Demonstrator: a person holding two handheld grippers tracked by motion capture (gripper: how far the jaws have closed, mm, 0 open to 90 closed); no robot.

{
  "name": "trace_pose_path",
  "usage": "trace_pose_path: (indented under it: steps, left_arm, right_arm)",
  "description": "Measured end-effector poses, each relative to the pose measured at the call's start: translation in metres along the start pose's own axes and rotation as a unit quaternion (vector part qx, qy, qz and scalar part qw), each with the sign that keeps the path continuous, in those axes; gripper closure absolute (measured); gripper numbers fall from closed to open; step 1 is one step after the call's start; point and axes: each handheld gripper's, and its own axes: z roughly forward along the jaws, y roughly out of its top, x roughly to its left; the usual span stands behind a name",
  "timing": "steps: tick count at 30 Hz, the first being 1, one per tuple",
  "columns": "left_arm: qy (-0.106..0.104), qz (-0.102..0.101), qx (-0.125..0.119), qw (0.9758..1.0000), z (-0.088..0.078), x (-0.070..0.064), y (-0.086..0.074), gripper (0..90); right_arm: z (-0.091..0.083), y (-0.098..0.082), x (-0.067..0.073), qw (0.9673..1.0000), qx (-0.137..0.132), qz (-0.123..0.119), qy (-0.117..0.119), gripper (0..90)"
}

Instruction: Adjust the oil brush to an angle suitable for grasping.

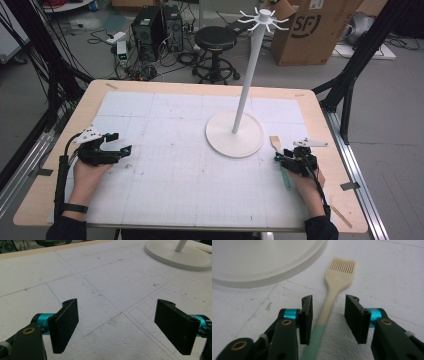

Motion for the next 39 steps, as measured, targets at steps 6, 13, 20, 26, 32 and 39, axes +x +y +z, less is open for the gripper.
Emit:
trace_pose_path:
  steps: [6,13,20,26,32,39]
  left_arm:
    - [0.001,0.002,0.001,1.0000,-0.001,0.000,0.000,20.2]
    - [0.000,0.001,-0.001,1.0000,-0.002,0.000,0.001,20.2]
    - [0.001,-0.001,-0.002,1.0000,-0.002,0.001,0.001,20.2]
    - [0.001,0.001,-0.004,1.0000,-0.003,0.001,0.001,20.2]
    - [0.001,0.001,-0.006,1.0000,-0.004,0.001,0.002,20.2]
    - [0.001,0.001,-0.008,1.0000,-0.005,0.001,0.002,20.2]
  right_arm:
    - [0.000,0.002,0.003,0.9998,0.007,0.002,-0.019,75.5]
    - [0.000,0.004,0.004,0.9994,0.012,0.019,-0.027,80.6]
    - [-0.008,0.005,-0.003,0.9990,-0.004,0.039,-0.020,82.5]
    - [-0.022,0.010,0.001,0.9988,-0.033,0.028,0.022,82.5]
    - [-0.033,0.023,0.017,0.9960,-0.046,-0.019,0.073,82.5]
    - [-0.030,0.040,0.048,0.9865,-0.056,-0.074,0.135,82.5]
